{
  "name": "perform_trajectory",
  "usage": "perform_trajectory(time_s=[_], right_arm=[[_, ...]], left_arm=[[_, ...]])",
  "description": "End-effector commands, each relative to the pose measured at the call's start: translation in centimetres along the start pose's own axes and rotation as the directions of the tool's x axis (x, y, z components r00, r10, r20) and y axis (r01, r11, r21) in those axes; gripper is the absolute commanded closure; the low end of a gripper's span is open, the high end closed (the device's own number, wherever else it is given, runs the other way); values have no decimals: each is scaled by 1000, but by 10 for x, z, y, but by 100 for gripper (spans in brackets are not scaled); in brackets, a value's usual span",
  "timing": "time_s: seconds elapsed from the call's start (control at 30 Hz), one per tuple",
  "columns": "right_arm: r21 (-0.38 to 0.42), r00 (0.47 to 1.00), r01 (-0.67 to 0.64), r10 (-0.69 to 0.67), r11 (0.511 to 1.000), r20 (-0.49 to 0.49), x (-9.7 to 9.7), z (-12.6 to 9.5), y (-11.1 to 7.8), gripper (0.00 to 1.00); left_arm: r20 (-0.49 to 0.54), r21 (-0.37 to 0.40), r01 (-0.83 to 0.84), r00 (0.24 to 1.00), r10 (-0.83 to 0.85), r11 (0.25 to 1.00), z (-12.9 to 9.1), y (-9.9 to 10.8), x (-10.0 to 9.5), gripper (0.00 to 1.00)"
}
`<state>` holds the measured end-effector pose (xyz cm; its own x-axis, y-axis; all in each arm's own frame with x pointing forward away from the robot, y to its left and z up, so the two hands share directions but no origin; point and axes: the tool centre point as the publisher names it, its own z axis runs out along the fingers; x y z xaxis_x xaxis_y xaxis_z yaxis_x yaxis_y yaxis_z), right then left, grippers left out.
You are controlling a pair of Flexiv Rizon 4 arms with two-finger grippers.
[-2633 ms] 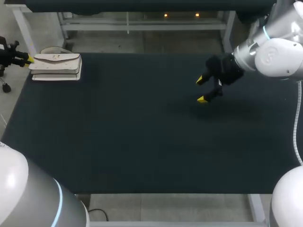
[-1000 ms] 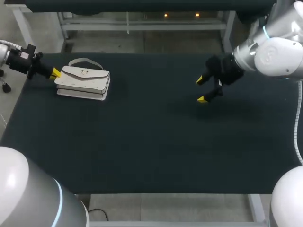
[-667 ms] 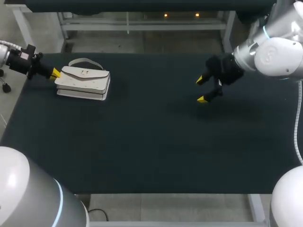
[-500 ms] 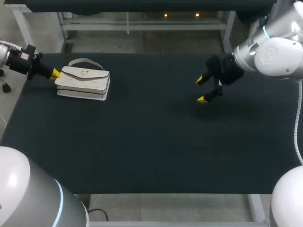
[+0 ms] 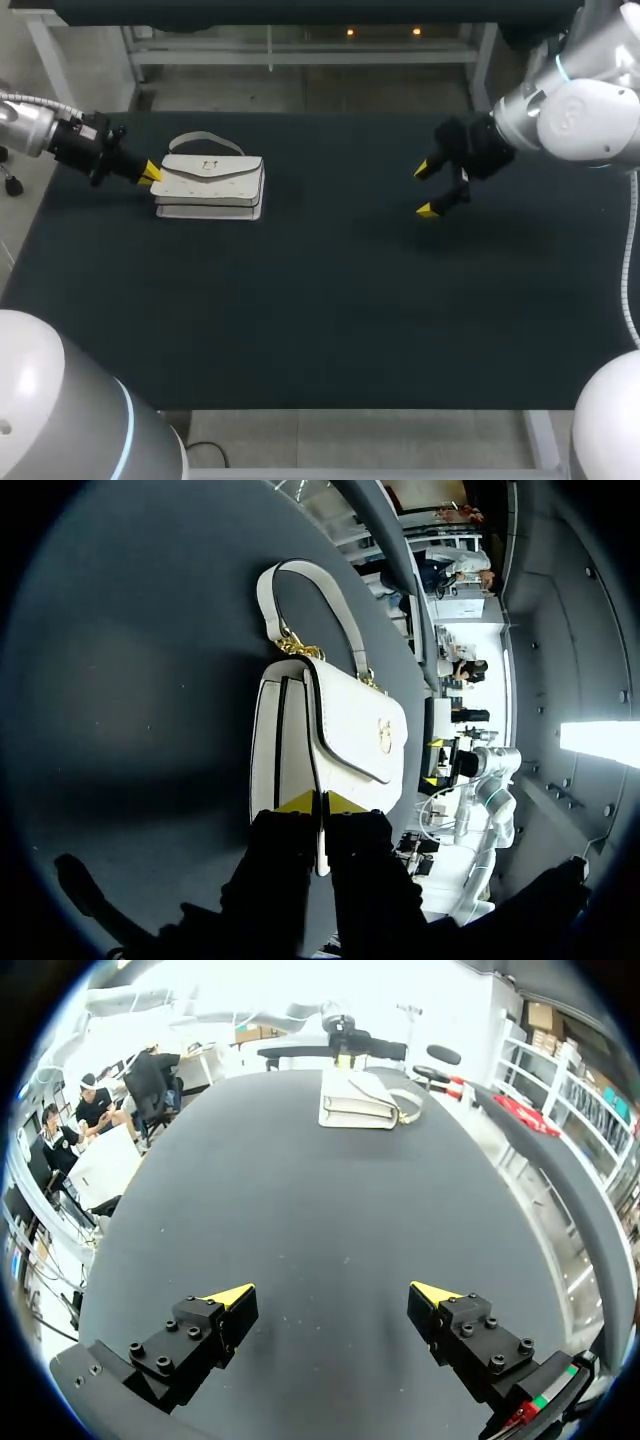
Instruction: Pick up the bag, open it, inspect its contents, close it, and place it on the opposite side
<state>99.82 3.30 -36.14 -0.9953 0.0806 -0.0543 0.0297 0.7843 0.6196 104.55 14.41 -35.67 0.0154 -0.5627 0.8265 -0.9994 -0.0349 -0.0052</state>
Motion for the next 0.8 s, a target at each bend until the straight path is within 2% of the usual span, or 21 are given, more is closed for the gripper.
perform_trajectory(time_s=[0.03,0.07,0.1,0.13,0.23,0.33,0.43,0.57,0.63,0.8], right_arm=[[-2,1000,0,0,1000,2,0,1,-1,0],[-2,1000,0,0,1000,2,0,1,-1,0],[-2,1000,0,0,1000,2,0,1,-1,0],[-2,1000,0,0,1000,2,0,1,-1,0],[-2,1000,0,0,1000,2,0,1,-1,0],[-2,1000,0,0,1000,2,0,1,-1,0],[-2,1000,0,0,1000,2,0,1,-1,0],[-2,1000,0,0,1000,2,0,1,-1,0],[-2,1000,0,0,1000,2,0,1,-1,0],[-2,1000,0,0,1000,2,0,1,-1,0]], left_arm=[[-2,173,0,1000,0,985,5,28,7,100],[2,182,3,1000,-3,983,4,29,8,98],[-9,167,0,1000,1,986,3,31,9,71],[-6,171,-1,1000,2,985,3,32,10,64],[1,169,5,1000,-6,986,1,34,11,50],[11,165,11,1000,-13,986,1,35,11,50],[7,164,26,1000,-27,986,0,33,9,58],[-13,135,36,999,-34,990,2,29,9,62],[-11,126,44,999,-43,991,5,25,8,69],[-37,60,68,997,-65,996,12,16,1,69]])
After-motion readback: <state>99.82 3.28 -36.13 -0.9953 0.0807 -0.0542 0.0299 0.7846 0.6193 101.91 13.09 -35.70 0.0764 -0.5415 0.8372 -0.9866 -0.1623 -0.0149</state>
